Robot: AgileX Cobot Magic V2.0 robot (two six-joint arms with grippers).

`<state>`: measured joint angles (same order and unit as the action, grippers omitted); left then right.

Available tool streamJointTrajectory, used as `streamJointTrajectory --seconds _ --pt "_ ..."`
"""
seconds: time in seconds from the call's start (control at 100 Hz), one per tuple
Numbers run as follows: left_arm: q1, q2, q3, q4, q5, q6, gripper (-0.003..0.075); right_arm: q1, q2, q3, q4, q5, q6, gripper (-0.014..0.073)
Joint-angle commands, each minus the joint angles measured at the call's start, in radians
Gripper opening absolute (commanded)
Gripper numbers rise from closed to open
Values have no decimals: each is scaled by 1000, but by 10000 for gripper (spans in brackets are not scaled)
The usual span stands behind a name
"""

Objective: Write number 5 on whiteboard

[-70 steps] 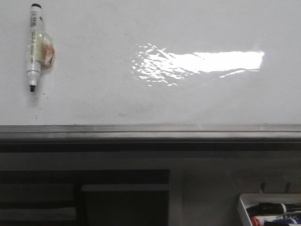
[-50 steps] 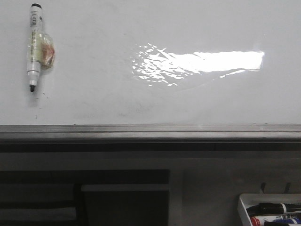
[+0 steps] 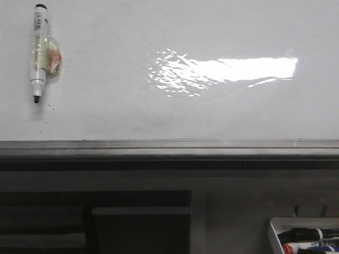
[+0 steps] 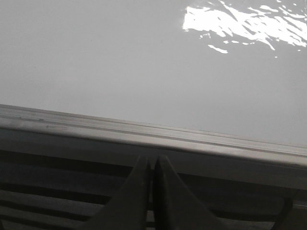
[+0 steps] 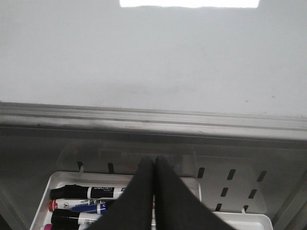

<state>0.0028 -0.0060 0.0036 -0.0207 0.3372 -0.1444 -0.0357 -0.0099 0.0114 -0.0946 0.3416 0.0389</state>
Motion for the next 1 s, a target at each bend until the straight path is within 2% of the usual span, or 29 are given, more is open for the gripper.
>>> streamJointTrajectory --seconds 0.0,0.16,0.43,0.61,0.76,0.9,0.99 --pt "2 -28 18 2 -62 -7 -20 -9 -19 27 -11 -15 -2 -62" --pt "2 -28 18 56 -90 -7 -20 -9 -19 27 -11 -15 -2 -62" --pt "2 -28 18 55 -145 -7 -20 -9 -19 27 -11 -28 -2 -62" --pt "2 -28 18 46 -234 -7 -20 -9 -19 27 -11 -201 -2 -62" --pt "2 -28 18 46 -242 -7 -20 -9 -19 27 -11 -351 -2 -62" --pt "2 -28 18 46 -242 -7 -20 -9 -19 27 -10 -342 -2 -62" --pt "2 -28 18 47 -242 -7 -20 -9 -19 27 -10 -287 -2 -62"
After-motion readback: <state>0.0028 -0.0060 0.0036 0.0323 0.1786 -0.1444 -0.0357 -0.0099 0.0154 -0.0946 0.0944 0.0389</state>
